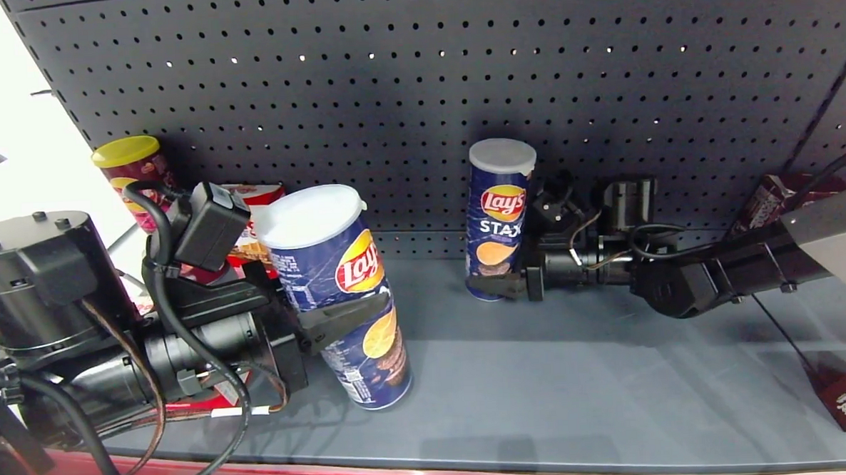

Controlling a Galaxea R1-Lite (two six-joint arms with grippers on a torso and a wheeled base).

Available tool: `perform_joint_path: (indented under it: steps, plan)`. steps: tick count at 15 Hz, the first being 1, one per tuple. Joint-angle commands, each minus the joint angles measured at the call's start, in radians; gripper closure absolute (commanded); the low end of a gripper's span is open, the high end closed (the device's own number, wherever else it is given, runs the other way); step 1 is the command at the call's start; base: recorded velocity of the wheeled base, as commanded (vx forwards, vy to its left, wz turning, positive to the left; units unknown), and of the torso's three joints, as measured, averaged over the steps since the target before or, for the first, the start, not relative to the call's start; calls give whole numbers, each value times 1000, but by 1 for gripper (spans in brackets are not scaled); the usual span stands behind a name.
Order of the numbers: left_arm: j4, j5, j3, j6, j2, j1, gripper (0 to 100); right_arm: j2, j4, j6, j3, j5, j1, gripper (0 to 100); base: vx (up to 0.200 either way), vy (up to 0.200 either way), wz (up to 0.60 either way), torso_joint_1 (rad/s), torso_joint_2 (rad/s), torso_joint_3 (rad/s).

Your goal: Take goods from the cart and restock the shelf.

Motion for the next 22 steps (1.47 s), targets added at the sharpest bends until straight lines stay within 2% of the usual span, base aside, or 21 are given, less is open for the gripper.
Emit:
perform_joint_path:
  steps: [1,5,8,11,13,14,15,19,22]
  plan:
    - [0,1,0,0,-4,1,100,28,1,4,-31,-3,12,100,0,0,0,0,0,0]
    - [0,1,0,0,-4,0,100,-6,0,1,-20,-32,20,100,0,0,0,0,0,0]
    - [0,1,-1,0,-6,0,100,-109,0,2,58,-45,20,100,0,0,0,0,0,0]
    - [-2,-1,-5,0,-9,1,100,-248,0,5,201,-83,21,100,0,0,0,0,0,0]
    - [0,-1,-1,0,-22,0,100,-380,-3,1,360,-104,32,100,0,0,0,0,0,0]
    - [0,-1,0,0,-24,0,100,-400,-6,1,385,-112,37,100,0,0,0,0,0,0]
    - [0,1,3,0,-26,0,100,-480,-48,2,489,-153,60,100,0,0,0,0,0,0]
    - [0,2,8,1,-26,-2,100,-633,-132,8,730,-255,153,100,0,0,0,0,0,0]
    - [0,1,8,1,-26,-6,100,-641,-242,10,848,-296,187,100,0,0,0,0,0,0]
